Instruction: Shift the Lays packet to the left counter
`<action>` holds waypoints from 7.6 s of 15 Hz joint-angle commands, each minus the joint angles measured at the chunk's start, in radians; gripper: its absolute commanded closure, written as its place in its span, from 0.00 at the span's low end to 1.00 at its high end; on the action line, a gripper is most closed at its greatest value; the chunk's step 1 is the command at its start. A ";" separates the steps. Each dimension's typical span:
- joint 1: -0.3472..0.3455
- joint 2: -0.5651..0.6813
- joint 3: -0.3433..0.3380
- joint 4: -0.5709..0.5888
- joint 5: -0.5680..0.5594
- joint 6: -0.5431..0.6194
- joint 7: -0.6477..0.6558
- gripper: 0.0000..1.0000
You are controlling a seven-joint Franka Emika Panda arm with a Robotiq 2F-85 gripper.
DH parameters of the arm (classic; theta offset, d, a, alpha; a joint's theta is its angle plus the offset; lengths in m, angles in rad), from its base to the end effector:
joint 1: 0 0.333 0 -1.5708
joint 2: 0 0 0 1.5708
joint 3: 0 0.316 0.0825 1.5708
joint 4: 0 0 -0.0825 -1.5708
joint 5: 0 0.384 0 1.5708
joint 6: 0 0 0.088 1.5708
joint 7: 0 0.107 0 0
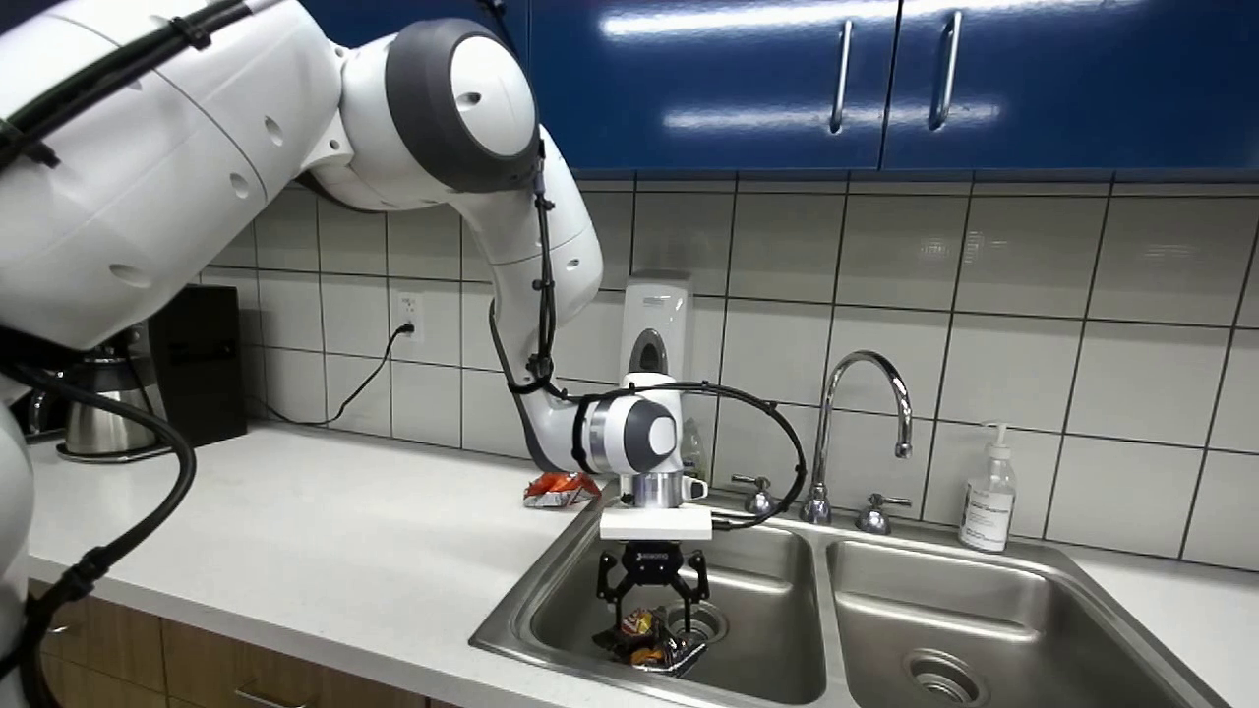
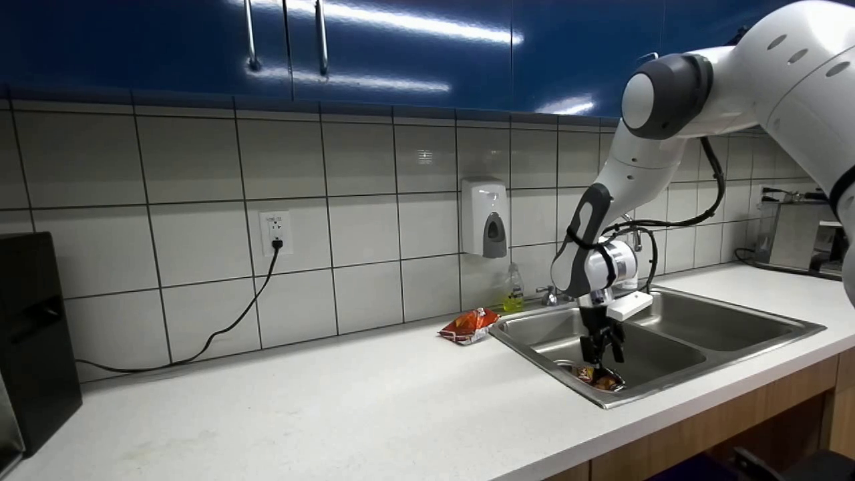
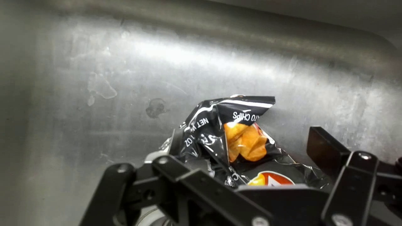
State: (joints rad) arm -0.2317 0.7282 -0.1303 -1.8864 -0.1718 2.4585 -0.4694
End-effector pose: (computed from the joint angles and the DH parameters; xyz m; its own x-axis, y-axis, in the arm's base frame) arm 0.5687 -0.2148 0.1076 0.9395 0.2564 -0.2274 0.2798 -0.9570 0.0770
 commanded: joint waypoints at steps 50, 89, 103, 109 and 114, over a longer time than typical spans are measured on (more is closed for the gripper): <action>-0.029 0.158 0.070 0.254 -0.048 -0.215 -0.533 0.63; 0.056 -0.617 0.064 -0.395 0.096 -0.169 -0.114 1.00; 0.254 -0.615 0.149 -0.549 0.074 -0.015 0.253 1.00; 0.297 -0.531 0.165 -0.525 0.050 0.036 0.344 1.00; 0.311 -0.492 0.160 -0.505 0.028 0.041 0.383 0.74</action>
State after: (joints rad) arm 0.0738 0.2177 0.0287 -2.4158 -0.1106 2.4985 -0.1390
